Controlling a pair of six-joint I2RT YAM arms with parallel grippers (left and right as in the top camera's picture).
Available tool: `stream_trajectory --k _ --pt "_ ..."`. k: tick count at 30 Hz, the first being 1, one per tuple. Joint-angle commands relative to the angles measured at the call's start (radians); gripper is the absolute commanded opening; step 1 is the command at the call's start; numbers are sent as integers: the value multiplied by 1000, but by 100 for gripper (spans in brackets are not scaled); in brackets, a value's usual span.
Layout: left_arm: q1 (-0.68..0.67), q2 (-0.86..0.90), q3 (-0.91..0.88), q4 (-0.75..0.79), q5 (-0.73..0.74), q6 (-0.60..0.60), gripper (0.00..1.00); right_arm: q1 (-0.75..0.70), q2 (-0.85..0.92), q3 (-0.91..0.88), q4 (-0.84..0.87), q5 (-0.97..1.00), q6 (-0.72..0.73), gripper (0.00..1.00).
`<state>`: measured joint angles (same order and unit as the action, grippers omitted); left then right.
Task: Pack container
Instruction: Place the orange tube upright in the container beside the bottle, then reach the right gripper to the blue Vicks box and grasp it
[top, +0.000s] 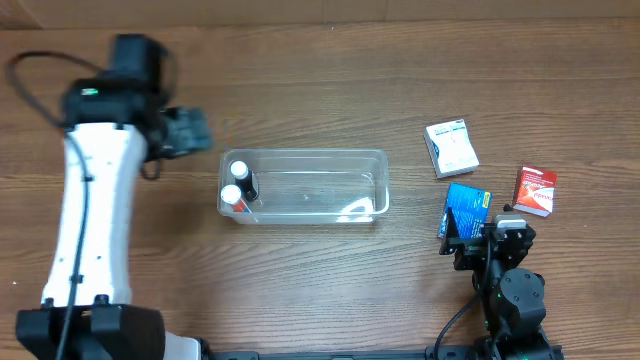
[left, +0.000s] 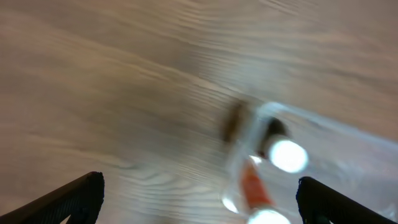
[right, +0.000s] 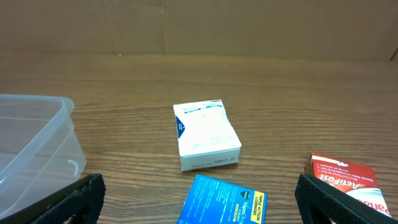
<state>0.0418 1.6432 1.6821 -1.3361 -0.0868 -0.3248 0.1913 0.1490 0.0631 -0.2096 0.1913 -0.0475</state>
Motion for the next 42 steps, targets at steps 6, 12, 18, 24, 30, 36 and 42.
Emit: stream_trajectory --k 6,12,18,24,30,36,42 --pt "195 -60 -107 36 57 64 100 3 -2 2 11 119 -134 100" --pt "195 -60 -179 58 62 63 100 3 -2 2 11 103 -140 100" --pt "194 -60 -179 47 62 64 100 4 -2 37 26 -5 31 100" --pt "193 -60 -179 53 88 63 100 4 172 326 -113 104 135 100" --pt "193 -60 -179 58 87 64 100 3 668 702 -407 59 192 100" --pt "193 -60 -179 57 87 64 100 -29 1041 1027 -668 -73 285 100" --pt "193 -60 -179 58 87 64 100 -167 1191 1002 -715 -55 434 100"
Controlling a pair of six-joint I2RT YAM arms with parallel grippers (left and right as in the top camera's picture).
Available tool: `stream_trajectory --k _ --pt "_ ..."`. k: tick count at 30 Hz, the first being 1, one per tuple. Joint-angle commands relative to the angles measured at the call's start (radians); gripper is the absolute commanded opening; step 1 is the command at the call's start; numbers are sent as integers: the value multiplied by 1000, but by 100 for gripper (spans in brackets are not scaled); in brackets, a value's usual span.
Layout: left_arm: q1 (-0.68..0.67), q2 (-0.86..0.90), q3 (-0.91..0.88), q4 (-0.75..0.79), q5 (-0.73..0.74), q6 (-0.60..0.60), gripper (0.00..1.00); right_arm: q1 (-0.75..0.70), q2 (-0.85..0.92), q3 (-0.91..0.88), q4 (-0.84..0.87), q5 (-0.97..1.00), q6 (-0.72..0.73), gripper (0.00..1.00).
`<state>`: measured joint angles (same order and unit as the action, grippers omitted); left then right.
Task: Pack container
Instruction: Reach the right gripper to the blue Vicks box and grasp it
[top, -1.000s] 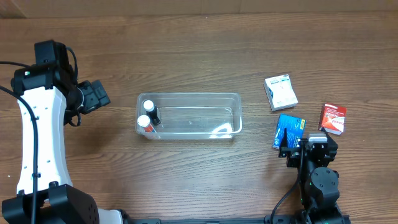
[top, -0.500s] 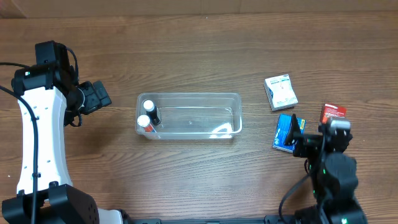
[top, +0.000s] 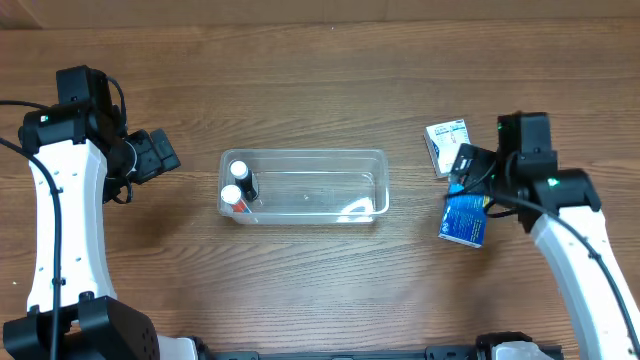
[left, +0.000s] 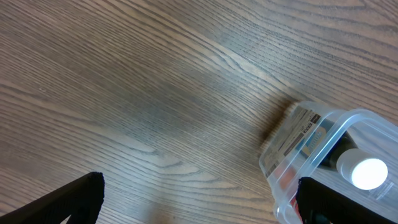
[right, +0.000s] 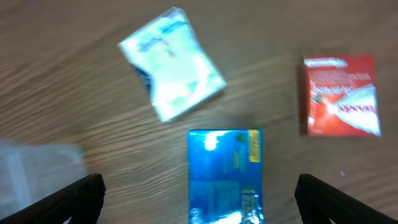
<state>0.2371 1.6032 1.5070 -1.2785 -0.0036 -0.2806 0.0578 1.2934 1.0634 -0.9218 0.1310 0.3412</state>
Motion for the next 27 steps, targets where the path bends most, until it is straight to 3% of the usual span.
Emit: stream_trajectory --k 1,10,22,24,27 --pt "-2 -20 -4 0 4 19 100 -35 79 -16 -1 4 45 100" --pt "-2 -20 -4 0 4 20 100 -35 357 -33 26 2 46 100" --pt "-2 -20 -4 0 4 20 100 -35 370 -229 245 -55 -61 100" --pt "-2 -20 -4 0 4 20 100 -35 370 -237 248 -55 -61 95" --pt "-2 -20 -4 -1 4 20 100 -35 370 -237 245 -55 -61 78"
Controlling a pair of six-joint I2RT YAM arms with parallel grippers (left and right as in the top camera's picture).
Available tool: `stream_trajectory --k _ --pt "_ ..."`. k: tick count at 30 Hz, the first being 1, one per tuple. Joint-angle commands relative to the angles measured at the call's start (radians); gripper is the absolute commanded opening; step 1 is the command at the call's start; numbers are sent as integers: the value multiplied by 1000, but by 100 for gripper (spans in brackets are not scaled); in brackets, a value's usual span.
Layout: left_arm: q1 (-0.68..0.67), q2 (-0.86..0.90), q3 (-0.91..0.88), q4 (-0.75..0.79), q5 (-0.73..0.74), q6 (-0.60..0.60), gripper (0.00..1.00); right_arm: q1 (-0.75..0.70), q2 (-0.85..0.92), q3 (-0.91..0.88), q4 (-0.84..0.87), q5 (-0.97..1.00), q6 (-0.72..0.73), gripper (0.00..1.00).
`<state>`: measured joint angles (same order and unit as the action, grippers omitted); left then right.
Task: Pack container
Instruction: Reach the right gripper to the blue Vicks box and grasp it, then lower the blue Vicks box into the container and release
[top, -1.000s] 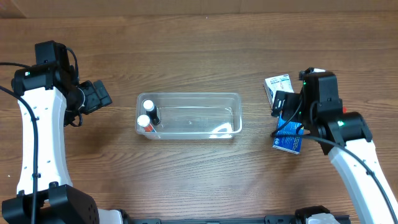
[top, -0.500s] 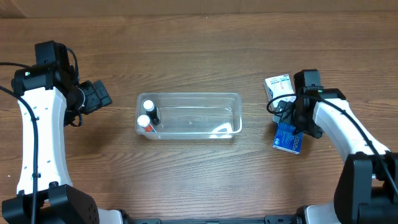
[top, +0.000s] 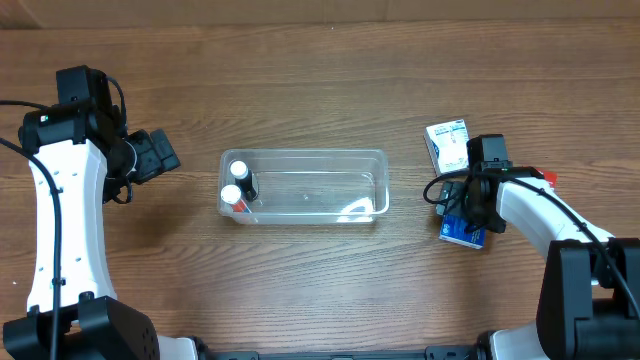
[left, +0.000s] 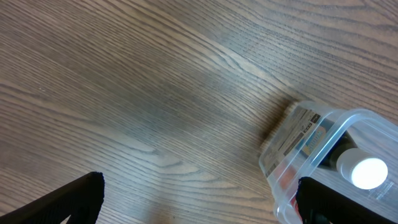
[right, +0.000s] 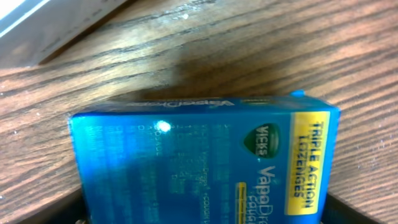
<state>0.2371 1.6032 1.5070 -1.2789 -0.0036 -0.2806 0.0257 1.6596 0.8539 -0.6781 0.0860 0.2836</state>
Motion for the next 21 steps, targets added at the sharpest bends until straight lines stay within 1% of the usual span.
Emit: stream_trajectory --k 1,2,4,5,8,10,13,16,17,21 --pt "-2 -20 -4 0 4 20 100 -3 3 -27 1 -10 -3 75" --pt "-2 -20 -4 0 4 20 100 -3 3 -27 0 -10 -3 70" --pt "-2 -20 -4 0 4 20 100 -3 3 -27 0 -10 1 69" --pt "-2 -20 -4 0 4 20 100 -3 1 -24 -9 -10 1 66" --pt "-2 -20 -4 0 3 23 100 10 -37 43 -100 -11 28 63" --pt "-2 -20 -4 0 3 23 100 45 -123 140 -195 -15 31 61" --pt "-2 -20 -4 0 4 23 100 147 -242 323 -316 -63 30 57" --pt "-2 -20 -4 0 4 23 100 291 -270 472 -349 -62 52 55" --pt "-2 -20 -4 -2 4 23 100 368 -269 483 -307 -61 85 54" --pt "-2 -20 -4 0 4 23 100 479 -184 483 -253 -62 159 54"
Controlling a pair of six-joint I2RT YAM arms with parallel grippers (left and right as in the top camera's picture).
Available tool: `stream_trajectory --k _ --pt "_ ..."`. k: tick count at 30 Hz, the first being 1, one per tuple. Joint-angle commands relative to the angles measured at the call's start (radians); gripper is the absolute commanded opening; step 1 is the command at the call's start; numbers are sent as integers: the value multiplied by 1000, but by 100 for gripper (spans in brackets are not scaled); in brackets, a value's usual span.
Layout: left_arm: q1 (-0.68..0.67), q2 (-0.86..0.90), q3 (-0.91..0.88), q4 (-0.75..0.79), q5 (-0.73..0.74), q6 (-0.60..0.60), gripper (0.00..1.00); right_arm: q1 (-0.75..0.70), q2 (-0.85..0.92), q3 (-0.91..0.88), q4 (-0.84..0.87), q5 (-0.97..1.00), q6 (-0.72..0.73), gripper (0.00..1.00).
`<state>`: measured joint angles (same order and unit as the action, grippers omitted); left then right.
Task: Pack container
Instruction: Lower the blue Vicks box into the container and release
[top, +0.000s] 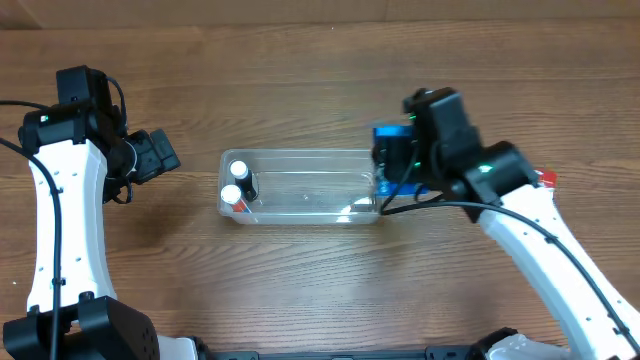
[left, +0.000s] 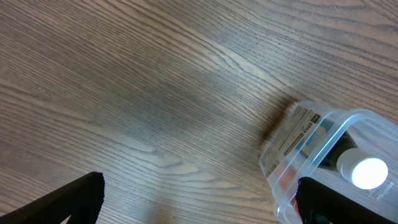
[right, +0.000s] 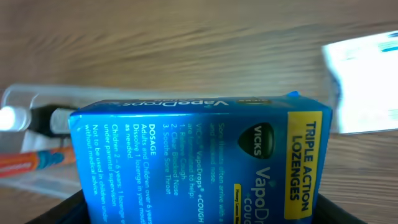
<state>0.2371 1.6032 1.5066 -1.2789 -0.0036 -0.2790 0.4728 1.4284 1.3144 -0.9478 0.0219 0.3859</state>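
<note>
The clear plastic container (top: 303, 187) lies mid-table with two white-capped bottles (top: 237, 170) at its left end. My right gripper (top: 400, 165) is shut on the blue Vicks VapoDrops box (top: 390, 150), held above the container's right end. In the right wrist view the blue box (right: 199, 155) fills the frame between the jaws of the right gripper (right: 199, 211), with the container (right: 37, 96) behind it. My left gripper (top: 155, 155) stands open left of the container. In the left wrist view the left gripper (left: 199, 205) holds nothing, with the container's corner (left: 323, 146) to the right.
A white box (right: 367, 81) lies on the wood right of the container; overhead my right arm covers it. A red box (top: 545, 178) peeks out by the right forearm. An orange tube (right: 37, 162) lies in the container beside the bottles.
My right gripper was down on the blue box on the table right of the container. Now it holds the box lifted over the container's right end. The left arm has not moved.
My right arm sat low at the near edge, gripper open, three boxes ahead; the left arm was by the container's left end. Then the right gripper hung open over the blue box, left arm farther left. It closed in on the box and now carries it.
</note>
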Motion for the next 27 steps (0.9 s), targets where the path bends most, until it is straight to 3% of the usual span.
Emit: stream_trajectory --k 1,12,13,20,24,27 --pt "-2 -20 -3 0 4 21 100 63 98 22 29 2 57 54" --pt "-2 -20 -3 1 3 22 100 122 356 22 128 2 64 56" --pt "-2 -20 -3 0 3 22 100 122 356 22 128 2 63 70" --pt "-2 -20 -3 -1 3 26 100 121 264 56 108 12 55 100" --pt "-2 -20 -3 -3 0 32 100 108 180 219 -56 225 53 100" --pt "-2 -20 -3 -3 0 33 100 -25 172 353 -151 316 -26 100"
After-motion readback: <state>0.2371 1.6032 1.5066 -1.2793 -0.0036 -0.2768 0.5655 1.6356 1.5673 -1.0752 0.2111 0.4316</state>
